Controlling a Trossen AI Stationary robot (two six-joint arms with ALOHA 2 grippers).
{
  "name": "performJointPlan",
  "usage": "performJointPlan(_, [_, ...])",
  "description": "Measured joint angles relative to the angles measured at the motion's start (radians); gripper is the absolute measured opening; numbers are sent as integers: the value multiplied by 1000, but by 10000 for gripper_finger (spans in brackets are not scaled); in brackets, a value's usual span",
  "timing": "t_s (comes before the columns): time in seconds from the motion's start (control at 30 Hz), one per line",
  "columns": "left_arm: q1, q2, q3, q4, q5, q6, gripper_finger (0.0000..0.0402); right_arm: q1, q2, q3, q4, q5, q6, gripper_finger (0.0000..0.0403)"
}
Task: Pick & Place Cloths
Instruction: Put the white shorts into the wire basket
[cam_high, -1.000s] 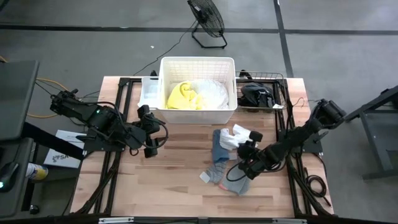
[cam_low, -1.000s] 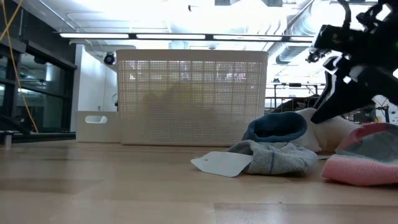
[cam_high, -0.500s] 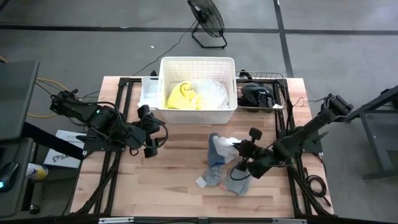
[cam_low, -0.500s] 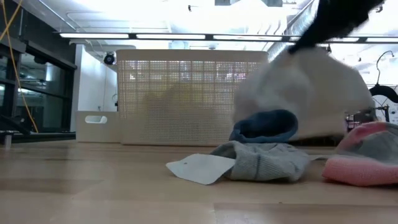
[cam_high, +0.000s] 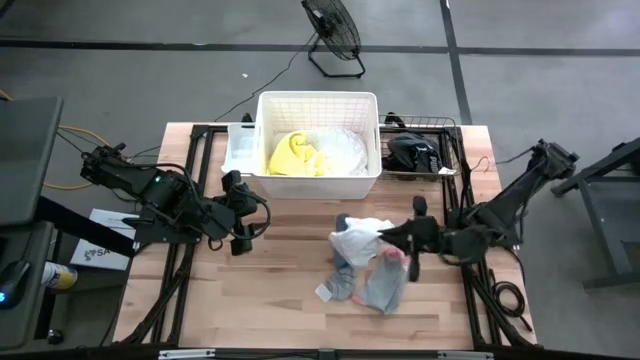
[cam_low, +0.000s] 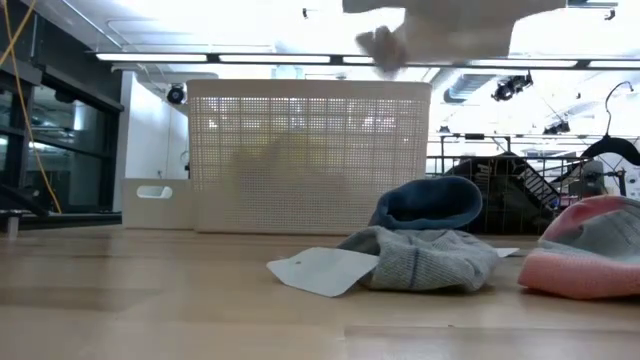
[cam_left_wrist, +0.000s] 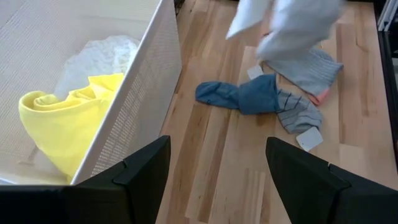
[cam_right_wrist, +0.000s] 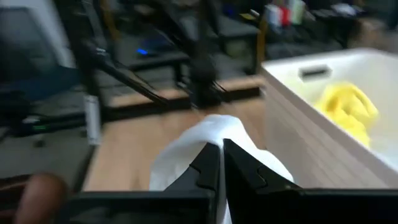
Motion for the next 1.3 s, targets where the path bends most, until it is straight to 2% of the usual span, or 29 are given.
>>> performJointPlan(0.2, [0,0,0,0,0,1,257,37,-45,0,147,-113,-231,4])
performJointPlan(0.37, [0,0,0,0,0,4,257,51,-75,0,214,-170,-334,4])
performJointPlan(0.6, [0,0,0,0,1,5,257,51,-124,0,217,-181,-379,4])
performJointPlan(0.93, [0,0,0,0,0,3,257,51,-204,0,200,-417,-386,4])
performJointPlan(1.3, [0,0,0,0,0,3,257,51,-265,0,103,-550,-403,4])
